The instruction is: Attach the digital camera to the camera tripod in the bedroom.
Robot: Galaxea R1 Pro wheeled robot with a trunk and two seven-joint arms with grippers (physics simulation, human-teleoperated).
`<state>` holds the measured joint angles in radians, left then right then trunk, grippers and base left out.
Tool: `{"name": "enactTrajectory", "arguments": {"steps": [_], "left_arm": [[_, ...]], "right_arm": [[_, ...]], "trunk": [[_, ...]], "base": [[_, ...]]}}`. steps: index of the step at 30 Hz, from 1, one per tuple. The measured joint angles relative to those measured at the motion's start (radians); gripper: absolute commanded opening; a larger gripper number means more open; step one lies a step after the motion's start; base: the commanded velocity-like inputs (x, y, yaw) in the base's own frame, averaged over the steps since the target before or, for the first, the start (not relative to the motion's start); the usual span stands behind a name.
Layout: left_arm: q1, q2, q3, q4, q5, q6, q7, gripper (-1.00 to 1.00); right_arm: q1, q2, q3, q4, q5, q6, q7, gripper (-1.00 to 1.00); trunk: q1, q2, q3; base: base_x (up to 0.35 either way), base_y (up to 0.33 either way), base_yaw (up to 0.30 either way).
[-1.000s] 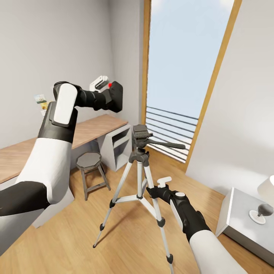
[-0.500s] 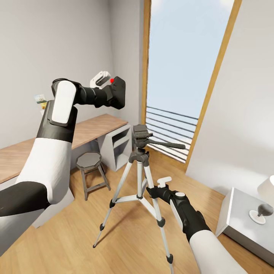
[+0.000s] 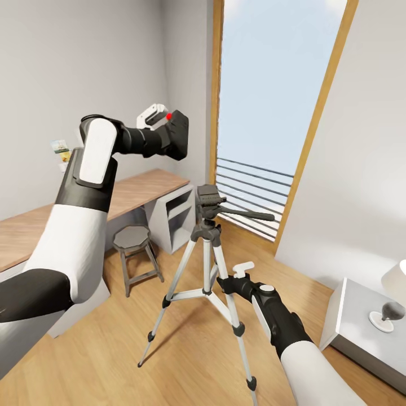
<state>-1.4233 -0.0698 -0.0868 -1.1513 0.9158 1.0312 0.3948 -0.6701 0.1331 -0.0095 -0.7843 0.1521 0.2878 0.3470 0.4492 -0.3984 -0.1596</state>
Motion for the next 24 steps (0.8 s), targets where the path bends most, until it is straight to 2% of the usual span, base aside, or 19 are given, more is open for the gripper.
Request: {"name": "enactTrajectory", "arguments": {"steps": [4,12,19,21,23,24], "left_arm": [[0.000,0.001,-0.001,-0.014,0.002,-0.001,0.001,-1.00],[0.002,0.002,-0.004,-0.103,0.008,-0.007,-0.007,-1.00],[0.003,0.001,-0.010,-0.113,-0.002,-0.005,-0.002,-1.00],[0.003,0.000,-0.025,-0.113,-0.005,-0.004,0.001,-1.00],[0.003,0.001,-0.071,-0.111,-0.006,-0.004,0.005,-1.00],[0.003,0.002,-0.111,-0.109,-0.008,-0.004,0.005,-1.00]], "right_arm": [[0.000,0.000,0.000,0.000,0.000,0.000,0.000,-1.00],[0.000,0.000,0.000,0.000,0.000,0.000,0.000,-1.00],[0.000,0.000,0.000,0.000,0.000,0.000,0.000,-1.00],[0.000,0.000,0.000,0.000,0.000,0.000,0.000,-1.00],[0.000,0.000,0.000,0.000,0.000,0.000,0.000,-1.00],[0.000,0.000,0.000,-0.001,0.000,0.000,0.000,-1.00]], "trunk": [[0.000,0.000,0.000],[0.000,0.000,0.000],[0.000,0.000,0.000],[0.000,0.000,0.000],[0.000,0.000,0.000],[0.000,0.000,0.000]], "base": [[0.000,0.000,0.000],[0.000,0.000,0.000],[0.000,0.000,0.000],[0.000,0.000,0.000],[0.000,0.000,0.000],[0.000,0.000,0.000]]}}
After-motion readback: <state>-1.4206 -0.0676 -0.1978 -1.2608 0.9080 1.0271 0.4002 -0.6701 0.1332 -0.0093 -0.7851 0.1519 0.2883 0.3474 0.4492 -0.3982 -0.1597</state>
